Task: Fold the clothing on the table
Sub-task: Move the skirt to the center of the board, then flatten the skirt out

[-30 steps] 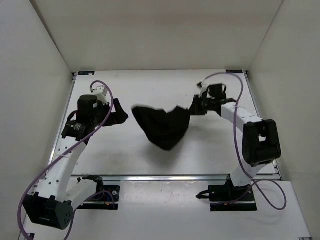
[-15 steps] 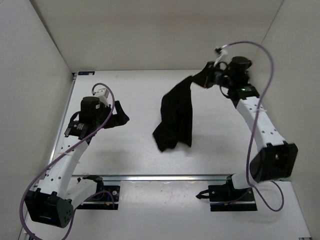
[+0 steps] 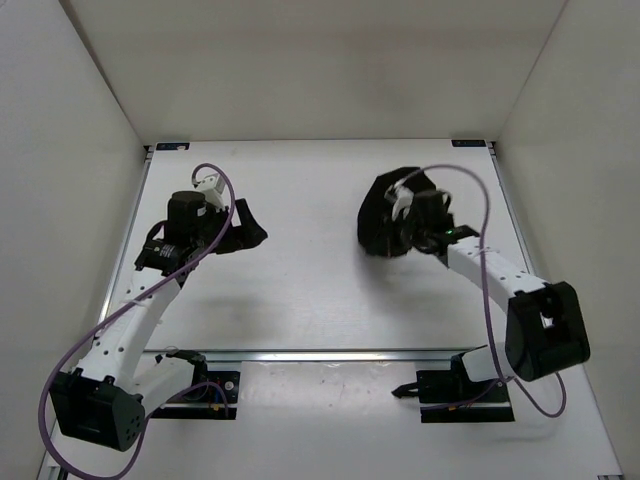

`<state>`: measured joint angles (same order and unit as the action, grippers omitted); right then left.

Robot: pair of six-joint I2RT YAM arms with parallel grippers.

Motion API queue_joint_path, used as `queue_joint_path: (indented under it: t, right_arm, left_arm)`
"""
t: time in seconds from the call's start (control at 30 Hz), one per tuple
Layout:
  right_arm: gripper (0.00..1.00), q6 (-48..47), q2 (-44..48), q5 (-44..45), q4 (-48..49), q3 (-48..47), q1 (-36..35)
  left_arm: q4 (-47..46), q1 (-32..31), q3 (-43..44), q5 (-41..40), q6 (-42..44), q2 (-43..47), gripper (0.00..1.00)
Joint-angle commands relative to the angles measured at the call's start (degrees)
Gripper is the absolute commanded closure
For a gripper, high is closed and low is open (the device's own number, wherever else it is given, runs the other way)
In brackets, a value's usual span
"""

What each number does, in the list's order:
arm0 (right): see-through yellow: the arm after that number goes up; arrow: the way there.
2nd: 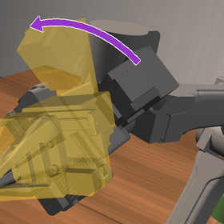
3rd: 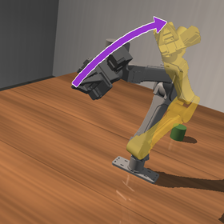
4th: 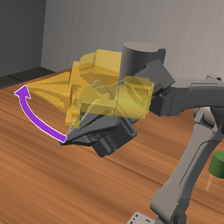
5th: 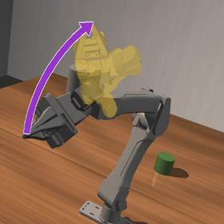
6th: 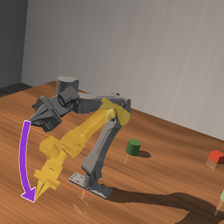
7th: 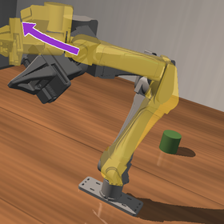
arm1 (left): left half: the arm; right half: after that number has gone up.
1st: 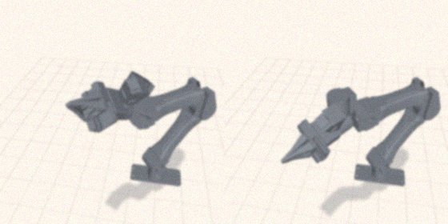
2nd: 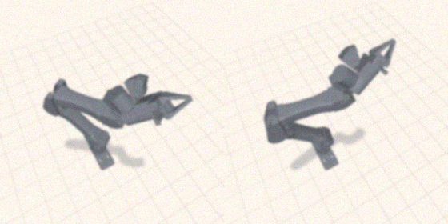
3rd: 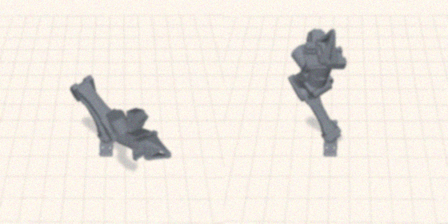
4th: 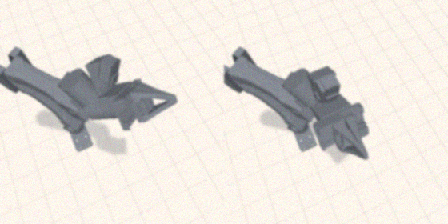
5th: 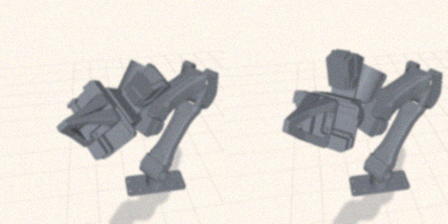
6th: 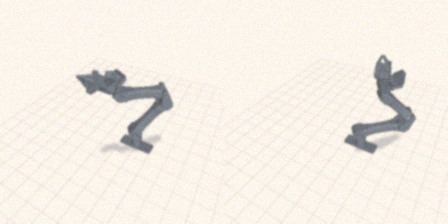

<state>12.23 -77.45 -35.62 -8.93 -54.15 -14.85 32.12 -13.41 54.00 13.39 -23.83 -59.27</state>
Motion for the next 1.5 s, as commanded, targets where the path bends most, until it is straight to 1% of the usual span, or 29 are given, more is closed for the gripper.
queue_joint_path:
  t: [0.0,0.1,0.2,0.27,0.33,0.4,0.43,0.5,0.53,0.57,0.6,0.67,0.7,0.73,0.77,0.8,0.87,0.9,0.93,0.97,1.0,1.03,1.07,1.17,1.27,1.33,1.4,1.43,1.47]
  right_arm:
    - [1.00,-4.1,1.4,0.6,-6.5,6.1,-7.3]
    - [1.00,-6.1,1.0,-0.4,-11.0,7.0,-11.9]
    - [0.99,-8.1,2.0,-1.1,-17.4,6.0,-13.8]
    - [1.00,-7.8,5.1,-1.2,-20.0,4.5,-13.4]
    - [1.00,-7.6,7.2,-6.8,-23.1,2.1,-12.3]
    - [1.00,-8.2,7.7,-9.1,-30.4,0.1,-13.8]
    - [1.00,-8.7,8.2,-9.5,-33.4,0.5,-15.8]
    - [0.99,-7.1,9.9,-8.1,-34.7,3.2,-18.1]
    - [0.83,-5.1,10.7,-6.9,-33.5,6.5,-17.8]
    - [0.73,-3.4,12.6,-5.9,-33.1,9.4,-17.7]
    - [0.57,-2.7,15.5,-5.5,-32.6,10.5,-15.7]
    - [0.37,0.1,19.8,-2.4,-32.6,12.0,-9.3]
    - [0.25,1.6,22.9,-1.6,-31.9,12.5,-7.2]
    - [0.18,2.4,26.7,-0.7,-30.6,12.4,-3.0]
    - [0.12,3.4,28.3,1.0,-30.1,13.0,1.4]
    - [0.08,4.2,31.5,2.2,-28.4,13.7,5.1]
    - [0.07,4.9,35.0,3.7,-26.3,15.1,11.5]
    - [0.07,4.9,36.0,3.7,-26.2,16.3,14.5]
    - [0.07,5.5,36.6,4.3,-25.5,16.3,14.8]
    - [0.08,6.9,36.8,6.4,-25.1,17.6,17.3]
    - [0.09,7.1,37.3,7.9,-24.7,18.4,17.7]
    - [0.09,7.5,37.4,9.0,-23.4,19.4,17.7]
    - [0.09,7.8,37.7,12.1,-22.8,20.2,17.0]
    - [0.09,8.3,36.3,16.2,-20.4,22.2,17.2]
    - [0.11,6.7,33.3,15.0,-14.2,25.3,19.0]
    - [0.11,6.8,30.5,14.9,-11.1,25.6,19.1]
    - [0.12,6.8,27.4,13.1,-5.8,25.5,19.8]
    - [0.14,7.2,26.1,12.3,-4.4,25.6,19.9]
    - [0.17,6.9,24.3,11.3,-1.9,25.4,20.2]
  left_arm:
    - [-0.5,-0.6,-1.7,1.7,-0.2,0.9,0.01]
    - [0.3,-0.2,-2.1,1.9,-0.2,0.9,0.01]
    - [-0.4,-0.7,-2.8,2.1,-0.3,0.1,0.01]
    - [-1.1,-1.8,-2.3,2.1,-0.4,-1.3,0.01]
    - [-2.1,-2.5,-2.0,2.1,-0.4,-3.0,0.01]
    - [-3.6,-3.6,-0.9,2.4,-0.5,-5.7,0.01]
    - [-4.0,-4.2,-0.3,2.7,-0.5,-7.3,0.02]
    - [-5.4,-5.0,0.6,3.0,-0.5,-9.4,0.02]
    - [-5.9,-5.6,1.2,3.1,-0.9,-11.0,0.01]
    - [-6.3,-6.1,1.6,4.0,-0.7,-12.4,0.01]
    - [-6.7,-7.0,2.4,3.6,-0.8,-13.6,0.02]
    - [-6.7,-8.0,4.4,3.8,-0.2,-15.9,0.01]
    - [-6.5,-9.4,5.4,3.7,0.8,-17.4,0.01]
    - [-6.3,-9.9,6.7,3.4,0.5,-18.5,0.01]
    - [-6.2,-10.5,8.2,3.4,1.2,-19.6,0.01]
    - [-5.9,-11.7,9.7,4.0,1.2,-21.3,0.02]
    - [-5.1,-13.3,13.0,4.2,1.7,-23.9,0.02]
    - [-5.0,-15.4,14.1,3.5,2.3,-25.8,0.01]
    - [-4.6,-17.2,16.8,2.7,2.4,-27.6,0.01]
    - [-4.3,-18.2,19.6,2.8,3.2,-29.0,0.02]
    - [-4.0,-20.0,20.6,1.7,3.5,-31.2,0.01]
    - [-3.4,-21.4,23.8,0.9,3.9,-33.4,0.01]
    - [-3.2,-22.2,26.4,0.2,4.3,-34.9,0.01]
    - [-3.8,-24.8,30.9,0.4,3.8,-40.7,0.01]
    - [-3.6,-28.2,33.9,-1.0,3.0,-44.0,0.01]
    - [-3.6,-28.3,33.6,-0.8,1.3,-44.2,0.02]
    - [-5.2,-28.7,29.5,-0.1,-0.6,-43.0,0.02]
    - [-6.1,-28.7,26.4,0.1,-1.5,-41.3,0.01]
    - [-7.1,-28.4,25.3,0.2,-1.7,-39.4,0.01]
